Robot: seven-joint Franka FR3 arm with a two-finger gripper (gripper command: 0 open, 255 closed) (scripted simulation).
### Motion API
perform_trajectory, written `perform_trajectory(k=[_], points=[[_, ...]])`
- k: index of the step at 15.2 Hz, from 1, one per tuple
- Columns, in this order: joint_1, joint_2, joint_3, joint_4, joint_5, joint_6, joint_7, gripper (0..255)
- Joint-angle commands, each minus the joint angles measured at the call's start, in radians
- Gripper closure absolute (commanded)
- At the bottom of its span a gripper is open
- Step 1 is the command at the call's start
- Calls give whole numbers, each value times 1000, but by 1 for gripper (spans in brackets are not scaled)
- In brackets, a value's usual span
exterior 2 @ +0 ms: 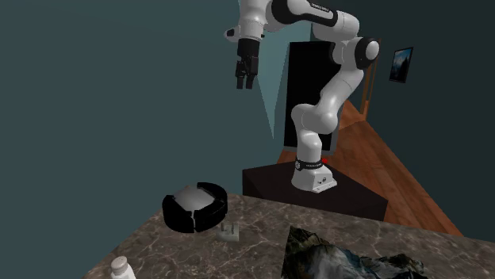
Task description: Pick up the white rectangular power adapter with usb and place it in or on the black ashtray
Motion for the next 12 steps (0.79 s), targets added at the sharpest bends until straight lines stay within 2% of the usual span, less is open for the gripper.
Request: perform_trajectory(k=[1, 12], points=[[0, 0, 0, 0, 0, 0, 0, 0], [26, 195, 192, -115, 69, 270, 195, 0]])
